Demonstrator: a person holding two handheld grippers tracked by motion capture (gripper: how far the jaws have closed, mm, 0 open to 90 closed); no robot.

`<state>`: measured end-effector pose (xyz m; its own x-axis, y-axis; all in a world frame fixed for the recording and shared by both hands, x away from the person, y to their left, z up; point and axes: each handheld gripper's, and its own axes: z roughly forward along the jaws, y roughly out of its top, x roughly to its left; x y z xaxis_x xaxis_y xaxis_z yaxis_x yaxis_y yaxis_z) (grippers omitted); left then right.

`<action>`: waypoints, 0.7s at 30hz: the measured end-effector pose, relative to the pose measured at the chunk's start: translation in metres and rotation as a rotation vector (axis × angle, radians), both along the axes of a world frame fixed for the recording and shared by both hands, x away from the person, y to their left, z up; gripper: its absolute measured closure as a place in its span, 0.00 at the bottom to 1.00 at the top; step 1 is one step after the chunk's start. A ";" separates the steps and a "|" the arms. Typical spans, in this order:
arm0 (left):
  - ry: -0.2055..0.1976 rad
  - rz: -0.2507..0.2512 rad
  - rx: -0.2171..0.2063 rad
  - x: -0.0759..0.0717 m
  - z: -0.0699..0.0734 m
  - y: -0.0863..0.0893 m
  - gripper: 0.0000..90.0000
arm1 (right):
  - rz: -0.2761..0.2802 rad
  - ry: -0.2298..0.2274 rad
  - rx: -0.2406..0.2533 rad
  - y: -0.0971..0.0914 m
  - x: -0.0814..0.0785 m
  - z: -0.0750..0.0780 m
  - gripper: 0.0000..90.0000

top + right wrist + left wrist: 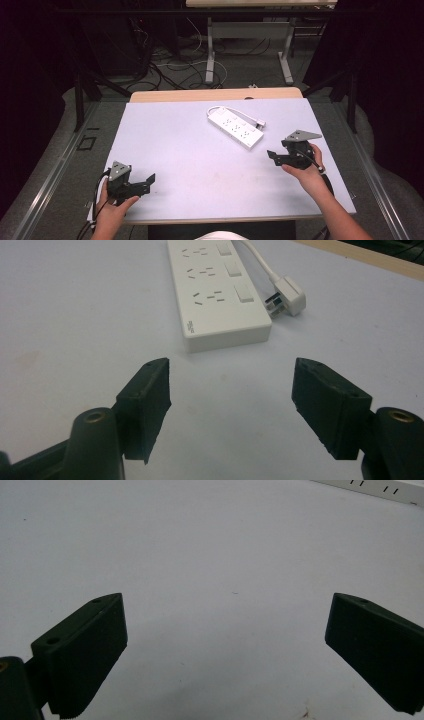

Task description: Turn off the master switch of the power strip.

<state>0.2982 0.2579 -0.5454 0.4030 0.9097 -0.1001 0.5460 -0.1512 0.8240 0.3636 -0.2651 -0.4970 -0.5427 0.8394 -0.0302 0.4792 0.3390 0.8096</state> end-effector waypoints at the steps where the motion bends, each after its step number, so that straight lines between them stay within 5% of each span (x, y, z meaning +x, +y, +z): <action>1: 0.001 0.000 0.001 0.000 0.000 0.000 0.04 | 0.002 -0.003 -0.003 0.002 0.002 0.001 0.34; 21: -0.004 0.003 -0.003 0.000 0.000 0.002 0.04 | 0.038 0.016 -0.075 0.032 0.035 0.017 0.40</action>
<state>0.2982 0.2595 -0.5452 0.4008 0.9105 -0.1013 0.5432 -0.1471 0.8266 0.3984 -0.2328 -0.4801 -0.5749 0.8140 -0.0833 0.4774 0.4163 0.7738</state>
